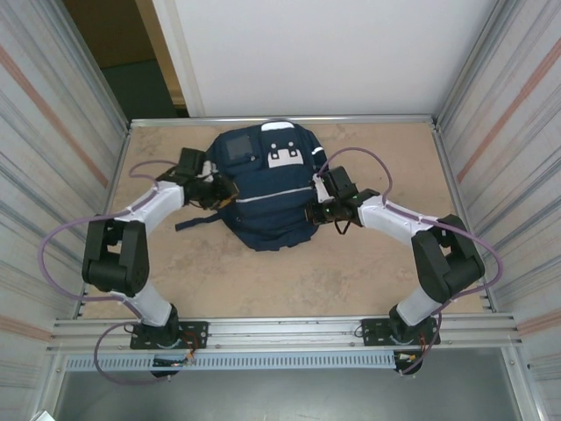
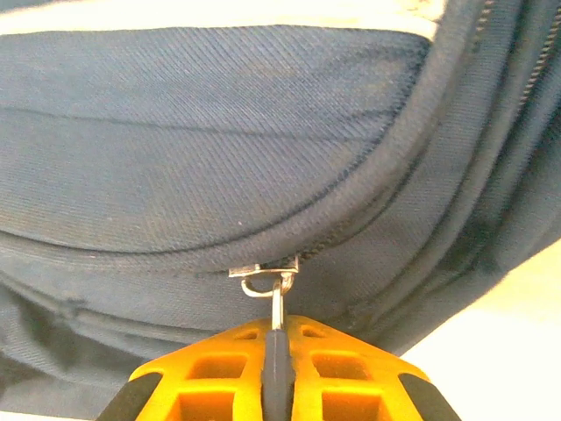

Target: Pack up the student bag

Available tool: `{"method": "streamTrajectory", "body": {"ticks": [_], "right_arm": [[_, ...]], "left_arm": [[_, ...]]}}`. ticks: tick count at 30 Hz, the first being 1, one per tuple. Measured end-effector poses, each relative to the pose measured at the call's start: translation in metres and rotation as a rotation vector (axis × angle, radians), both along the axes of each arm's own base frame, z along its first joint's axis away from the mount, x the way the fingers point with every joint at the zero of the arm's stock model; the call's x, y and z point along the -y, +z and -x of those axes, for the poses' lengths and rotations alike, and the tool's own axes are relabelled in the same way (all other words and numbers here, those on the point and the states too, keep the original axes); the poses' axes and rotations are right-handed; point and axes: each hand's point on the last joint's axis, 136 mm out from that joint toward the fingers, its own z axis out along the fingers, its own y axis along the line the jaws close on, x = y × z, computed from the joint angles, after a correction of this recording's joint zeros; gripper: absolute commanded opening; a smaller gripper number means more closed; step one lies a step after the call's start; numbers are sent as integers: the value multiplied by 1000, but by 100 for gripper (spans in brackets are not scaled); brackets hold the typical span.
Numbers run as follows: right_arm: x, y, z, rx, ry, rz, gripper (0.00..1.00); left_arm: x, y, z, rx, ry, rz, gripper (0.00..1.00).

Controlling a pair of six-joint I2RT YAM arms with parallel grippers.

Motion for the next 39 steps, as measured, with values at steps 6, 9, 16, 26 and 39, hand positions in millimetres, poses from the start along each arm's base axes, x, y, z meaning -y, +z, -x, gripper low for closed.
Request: {"method": "streamTrajectory", "body": {"ticks": [6,9,16,26,39], "right_arm": [[-32,3,23,-1,99,-15,0],[-54,7,38,2,170,-44,0],[-89,18,58,31,259,-116,0],[-106,15,75,50,290,-143,0],[-41,13,22,200,324,34,8]], "left_arm": [[-1,10,24,2,76,-102,74],[49,26,64,48,16,-113,92],[75,16,80,21,153,-169,93],[52,-19,72,-69,388,-263,2],[39,-5,50,11,96,-139,0]]}}
